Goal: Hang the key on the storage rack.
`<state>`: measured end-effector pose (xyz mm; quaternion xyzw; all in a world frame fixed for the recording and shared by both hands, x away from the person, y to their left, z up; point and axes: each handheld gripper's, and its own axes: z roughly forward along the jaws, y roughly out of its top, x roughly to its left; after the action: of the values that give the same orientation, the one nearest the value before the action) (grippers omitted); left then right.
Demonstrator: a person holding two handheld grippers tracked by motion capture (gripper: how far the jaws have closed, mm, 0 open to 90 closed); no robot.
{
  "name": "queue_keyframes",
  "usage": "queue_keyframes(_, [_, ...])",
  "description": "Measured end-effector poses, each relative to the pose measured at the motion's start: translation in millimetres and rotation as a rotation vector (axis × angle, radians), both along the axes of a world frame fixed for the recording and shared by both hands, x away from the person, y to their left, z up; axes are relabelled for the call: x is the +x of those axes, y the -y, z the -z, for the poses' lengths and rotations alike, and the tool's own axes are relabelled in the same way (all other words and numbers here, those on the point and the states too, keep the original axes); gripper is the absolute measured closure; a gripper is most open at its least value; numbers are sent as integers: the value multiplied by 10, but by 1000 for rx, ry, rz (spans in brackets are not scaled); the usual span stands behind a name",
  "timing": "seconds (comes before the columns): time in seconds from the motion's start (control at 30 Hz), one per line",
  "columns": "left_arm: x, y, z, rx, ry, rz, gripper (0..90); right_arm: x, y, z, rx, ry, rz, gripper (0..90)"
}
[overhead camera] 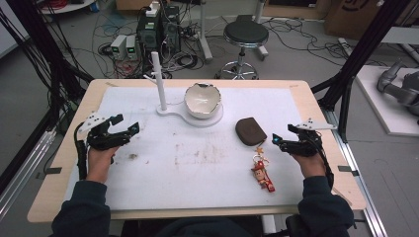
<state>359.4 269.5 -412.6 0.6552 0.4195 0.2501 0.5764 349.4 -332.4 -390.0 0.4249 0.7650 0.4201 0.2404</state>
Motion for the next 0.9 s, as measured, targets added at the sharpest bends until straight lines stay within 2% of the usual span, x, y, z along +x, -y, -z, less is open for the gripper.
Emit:
queue_keyframes(0.13, [-16, 1, 2, -6, 1, 4, 188, -95, -81, -33, -2, -4, -22, 247])
queue_keyframes(0.27, [-15, -26, 19, -21, -8, -5, 189, -283, -192, -77, 3, -39, -43, 249])
queue_keyframes(0.3, [-15, -31, 22, -28, -10, -9, 189, -283, -192, -77, 3, -39, -43, 249])
queue_keyframes(0.33, [-14, -37, 24, -26, -11, -10, 188, -374, -234, -40, -2, -67, -65, 251])
queue_keyframes(0.4, [-10, -39, 32, -28, -17, -17, 189, -470, -278, 31, -7, -94, -93, 247])
queue_keyframes(0.47, [-7, -41, 34, -24, -18, -15, 188, -560, -321, 101, -33, -130, -98, 218])
queue_keyframes(0.53, [-5, -41, 36, -20, -18, -15, 188, -597, -341, 127, -41, -143, -97, 217])
queue_keyframes(0.57, [-6, -40, 36, -20, -19, -15, 188, -627, -384, 165, -61, -161, -116, 217])
queue_keyframes(0.6, [-5, -38, 36, -19, -20, -16, 188, -627, -384, 165, -61, -161, -116, 217])
queue_keyframes(0.67, [-5, -38, 36, -18, -20, -17, 188, -612, -450, 205, -90, -181, -124, 218])
queue_keyframes(0.8, [-10, -45, 35, -22, -21, -22, 189, -555, -581, 303, -154, -244, -151, 266])
queue_keyframes(0.83, [-9, -49, 38, -23, -22, -22, 189, -537, -620, 341, -183, -261, -156, 273])
queue_keyframes(0.9, [-7, -57, 41, -20, -26, -28, 188, -514, -664, 396, -217, -299, -176, 382])
